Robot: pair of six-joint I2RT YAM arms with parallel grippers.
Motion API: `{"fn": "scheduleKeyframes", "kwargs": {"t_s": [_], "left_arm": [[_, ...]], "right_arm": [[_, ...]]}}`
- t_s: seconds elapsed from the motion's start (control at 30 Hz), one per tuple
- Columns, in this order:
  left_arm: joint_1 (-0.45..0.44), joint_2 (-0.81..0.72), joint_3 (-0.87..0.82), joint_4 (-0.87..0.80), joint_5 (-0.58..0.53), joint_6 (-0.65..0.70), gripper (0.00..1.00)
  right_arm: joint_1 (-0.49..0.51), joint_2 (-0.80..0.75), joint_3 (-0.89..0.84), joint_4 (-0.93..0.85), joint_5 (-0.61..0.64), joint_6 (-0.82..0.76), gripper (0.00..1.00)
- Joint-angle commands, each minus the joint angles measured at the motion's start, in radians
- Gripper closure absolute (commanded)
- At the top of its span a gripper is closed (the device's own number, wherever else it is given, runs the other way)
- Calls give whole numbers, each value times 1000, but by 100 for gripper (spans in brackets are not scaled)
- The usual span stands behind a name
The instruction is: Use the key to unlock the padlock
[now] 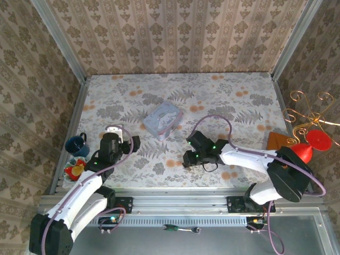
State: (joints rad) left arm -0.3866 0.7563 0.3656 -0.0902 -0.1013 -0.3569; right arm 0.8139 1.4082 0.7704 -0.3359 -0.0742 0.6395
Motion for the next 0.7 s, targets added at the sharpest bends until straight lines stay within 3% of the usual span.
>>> {"fn": "scheduleKeyframes", "kwargs": {"t_s": [0.0, 0.1, 0.27, 0.37, 0.43, 0.67], "left_arm": [[10, -11, -17, 8, -39, 6, 7], [11, -4, -22, 22, -50, 0, 7], [10, 10, 10, 16, -105, -24, 6], [13, 18, 70, -52, -241, -45, 4], [17, 23, 83, -51, -324, -45, 0], [41, 75, 36, 228, -444, 85, 0]], "right_arm": [[-3, -66, 65, -100, 112, -80, 63], [-2, -89, 119, -138, 164, -126, 55], [-3, -141, 209, -167, 307, -235, 50], [-6, -180, 198, -75, 434, -348, 47], [-22, -194, 160, 6, 537, -415, 36], [-151, -225, 20, 245, 693, -612, 13]]}}
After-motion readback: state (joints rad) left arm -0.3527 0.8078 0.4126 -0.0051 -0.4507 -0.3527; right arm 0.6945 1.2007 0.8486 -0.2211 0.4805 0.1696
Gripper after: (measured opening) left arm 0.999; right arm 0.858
